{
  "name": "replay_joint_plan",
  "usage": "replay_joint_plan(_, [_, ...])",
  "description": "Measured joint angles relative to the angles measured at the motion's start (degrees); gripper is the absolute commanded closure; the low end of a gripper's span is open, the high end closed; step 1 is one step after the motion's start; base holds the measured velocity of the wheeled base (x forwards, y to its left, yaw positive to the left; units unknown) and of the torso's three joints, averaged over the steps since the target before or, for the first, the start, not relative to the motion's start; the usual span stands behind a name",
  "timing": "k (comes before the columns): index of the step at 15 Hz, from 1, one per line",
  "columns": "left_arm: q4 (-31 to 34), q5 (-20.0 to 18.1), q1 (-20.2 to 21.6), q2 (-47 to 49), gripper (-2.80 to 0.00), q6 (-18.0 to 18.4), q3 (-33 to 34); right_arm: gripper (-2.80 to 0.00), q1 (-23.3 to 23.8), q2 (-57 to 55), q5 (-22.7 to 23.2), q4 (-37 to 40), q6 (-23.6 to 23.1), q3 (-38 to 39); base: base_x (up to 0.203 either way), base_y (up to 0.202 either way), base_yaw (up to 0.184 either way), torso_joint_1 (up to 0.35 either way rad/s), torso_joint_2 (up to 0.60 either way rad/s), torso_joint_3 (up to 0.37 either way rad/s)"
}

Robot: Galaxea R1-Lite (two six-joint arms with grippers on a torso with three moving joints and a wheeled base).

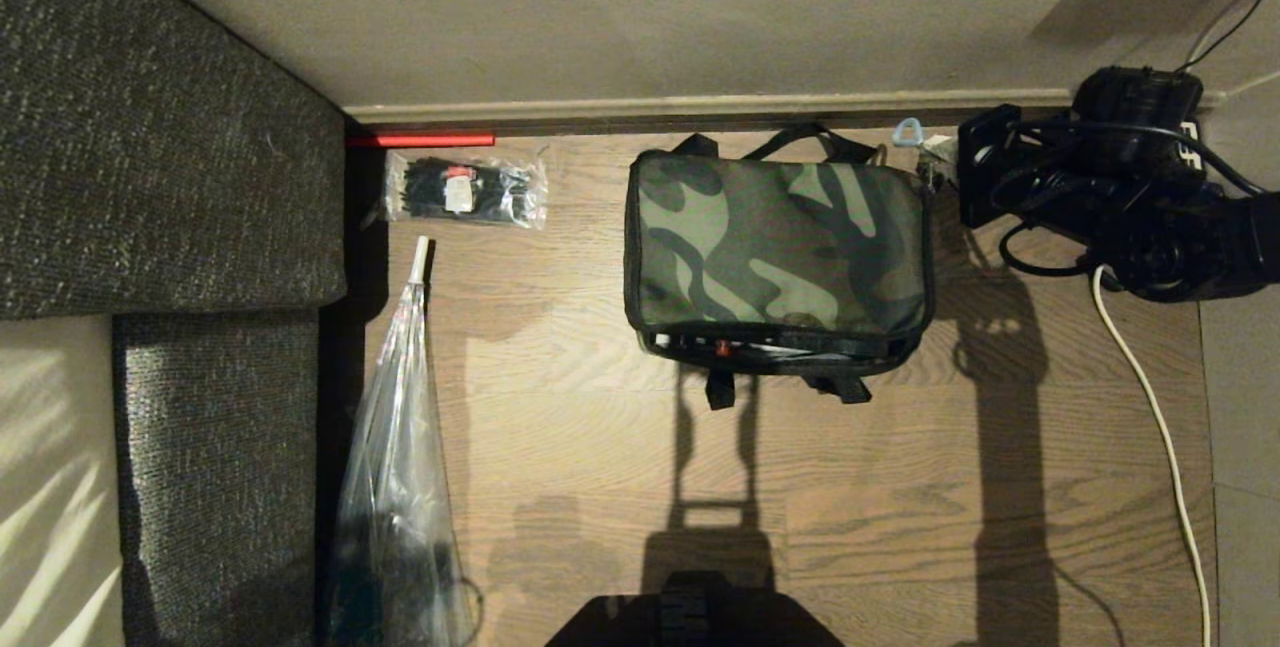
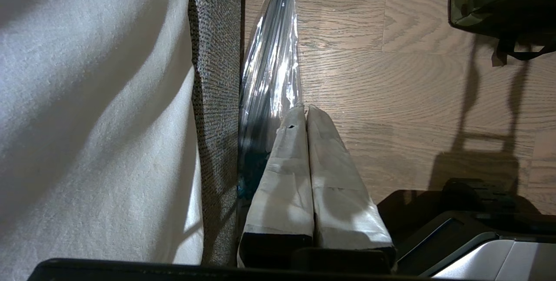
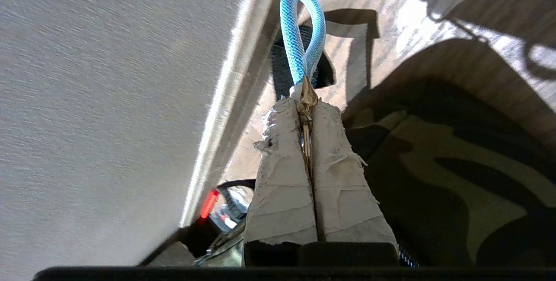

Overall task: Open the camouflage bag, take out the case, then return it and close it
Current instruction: Open the top of the storage box

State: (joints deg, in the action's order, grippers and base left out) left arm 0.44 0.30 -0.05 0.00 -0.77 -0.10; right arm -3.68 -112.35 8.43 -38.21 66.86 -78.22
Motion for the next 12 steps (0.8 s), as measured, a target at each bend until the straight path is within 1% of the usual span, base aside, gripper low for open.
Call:
replay_joint_plan(5, [0.0, 0.0, 0.0, 0.0, 0.0, 0.0, 0.0, 0.0, 0.0, -0.2, 0.1, -0.1, -0.9, 0.9, 0.0, 0.0, 0.0, 0.0, 0.0, 0.0])
replay_joint_plan(6, [0.0, 0.0, 0.0, 0.0, 0.0, 0.0, 0.0, 0.0, 0.0, -0.1, 0.3, -0.1, -1.7, 1.9, 0.0, 0.0, 0.0, 0.0, 0.0, 0.0])
replay_joint_plan(9, [0.0, 0.0, 0.0, 0.0, 0.0, 0.0, 0.0, 0.0, 0.0, 0.4, 0.6, 0.0, -6.7, 4.1, 0.0, 0.0, 0.0, 0.0, 0.0, 0.0])
replay_joint_plan(11, [0.0, 0.0, 0.0, 0.0, 0.0, 0.0, 0.0, 0.0, 0.1, 1.0, 1.2, -0.1, -7.7, 5.6, 0.0, 0.0, 0.0, 0.0, 0.0, 0.0])
replay_joint_plan(12, [0.0, 0.0, 0.0, 0.0, 0.0, 0.0, 0.0, -2.72, 0.2, 1.3, 1.4, 0.0, -7.8, 6.1, 0.0, 0.0, 0.0, 0.0, 0.0, 0.0])
